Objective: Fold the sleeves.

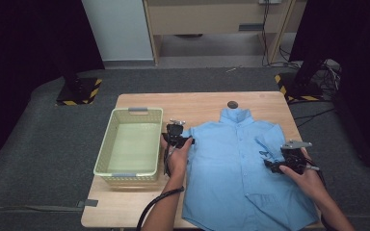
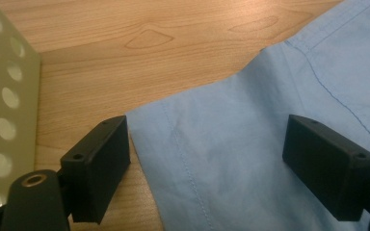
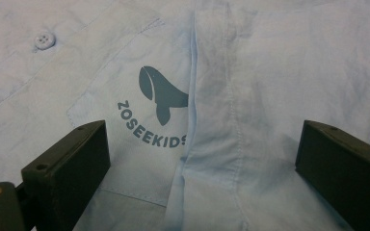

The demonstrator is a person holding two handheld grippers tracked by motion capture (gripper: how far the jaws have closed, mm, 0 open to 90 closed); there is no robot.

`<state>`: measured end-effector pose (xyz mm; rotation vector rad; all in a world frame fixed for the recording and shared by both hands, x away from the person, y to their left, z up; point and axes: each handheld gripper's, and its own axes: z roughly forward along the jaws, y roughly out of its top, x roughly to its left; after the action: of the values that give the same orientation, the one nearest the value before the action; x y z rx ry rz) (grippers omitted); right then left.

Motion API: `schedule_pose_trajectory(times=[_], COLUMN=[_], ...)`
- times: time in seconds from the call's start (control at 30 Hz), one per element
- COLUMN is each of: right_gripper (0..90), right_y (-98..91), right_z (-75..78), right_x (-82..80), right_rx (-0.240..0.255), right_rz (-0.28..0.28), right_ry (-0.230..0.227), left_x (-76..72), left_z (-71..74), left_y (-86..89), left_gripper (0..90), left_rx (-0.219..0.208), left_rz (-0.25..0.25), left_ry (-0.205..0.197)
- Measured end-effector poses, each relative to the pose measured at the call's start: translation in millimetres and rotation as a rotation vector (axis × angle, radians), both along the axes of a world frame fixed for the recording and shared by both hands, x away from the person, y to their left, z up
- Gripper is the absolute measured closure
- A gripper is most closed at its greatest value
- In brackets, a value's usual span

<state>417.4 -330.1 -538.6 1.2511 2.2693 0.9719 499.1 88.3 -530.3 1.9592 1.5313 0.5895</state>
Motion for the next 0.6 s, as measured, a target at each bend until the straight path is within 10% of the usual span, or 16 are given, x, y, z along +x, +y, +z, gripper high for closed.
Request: schedule_pose_trajectory(times=[0.2,0.6], right_gripper=[4.9,4.9], right_y=[0.0,0.0], right_z=[0.0,0.0], right_x=[-0.3,-1.4], right_rx=[0.000,0.001], right_rz=[0.000,-0.003], right_ry=[0.000,0.000], left_x=[-4.5,-15.2], left_z=[0.3,0.7], left_y=[-1.1,-6.8], left_gripper=[26.2,76.6], left_rx=[-0.005,-0.048], left_rz=[-0.013,-0.068], left_ry=[-0.024,-0.055])
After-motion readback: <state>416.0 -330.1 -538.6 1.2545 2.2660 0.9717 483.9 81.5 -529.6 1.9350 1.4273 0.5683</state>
